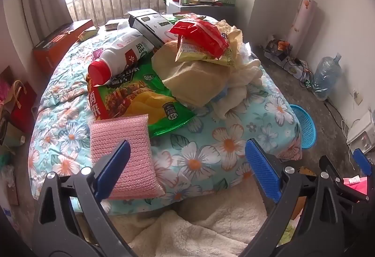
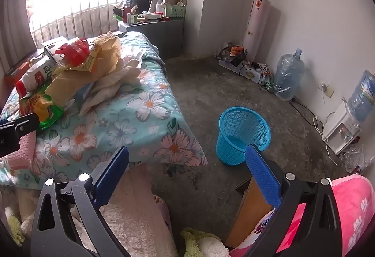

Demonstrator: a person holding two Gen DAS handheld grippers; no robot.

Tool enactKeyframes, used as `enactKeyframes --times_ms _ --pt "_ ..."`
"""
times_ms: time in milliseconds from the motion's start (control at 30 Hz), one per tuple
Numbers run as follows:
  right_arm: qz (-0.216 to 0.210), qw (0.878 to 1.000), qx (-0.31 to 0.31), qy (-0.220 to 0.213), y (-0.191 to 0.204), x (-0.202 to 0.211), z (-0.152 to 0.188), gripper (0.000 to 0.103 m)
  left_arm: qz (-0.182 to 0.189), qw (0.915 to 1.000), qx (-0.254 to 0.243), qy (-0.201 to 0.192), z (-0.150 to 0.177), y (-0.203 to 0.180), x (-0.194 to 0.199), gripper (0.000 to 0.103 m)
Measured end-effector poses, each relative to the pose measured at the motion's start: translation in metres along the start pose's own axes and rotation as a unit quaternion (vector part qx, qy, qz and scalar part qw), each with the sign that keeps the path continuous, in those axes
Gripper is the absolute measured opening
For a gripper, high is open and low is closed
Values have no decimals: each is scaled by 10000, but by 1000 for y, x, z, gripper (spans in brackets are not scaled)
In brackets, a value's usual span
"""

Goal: Collect trash

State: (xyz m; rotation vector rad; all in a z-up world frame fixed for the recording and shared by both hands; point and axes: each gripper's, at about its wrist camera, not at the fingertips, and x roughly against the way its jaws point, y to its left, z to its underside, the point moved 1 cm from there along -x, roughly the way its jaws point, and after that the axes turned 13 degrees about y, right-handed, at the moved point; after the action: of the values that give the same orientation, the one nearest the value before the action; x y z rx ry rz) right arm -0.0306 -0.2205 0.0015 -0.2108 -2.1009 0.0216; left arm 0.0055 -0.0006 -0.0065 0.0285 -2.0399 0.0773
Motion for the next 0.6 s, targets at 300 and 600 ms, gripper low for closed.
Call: enactKeyframes --times_ms 300,600 --pt "9 10000 2 -13 0 0 0 97 45 10000 75 2 2 4 0 94" --pt "2 10000 5 -17 3 2 -1 97 32 9999 72 67 0 5 -3 94"
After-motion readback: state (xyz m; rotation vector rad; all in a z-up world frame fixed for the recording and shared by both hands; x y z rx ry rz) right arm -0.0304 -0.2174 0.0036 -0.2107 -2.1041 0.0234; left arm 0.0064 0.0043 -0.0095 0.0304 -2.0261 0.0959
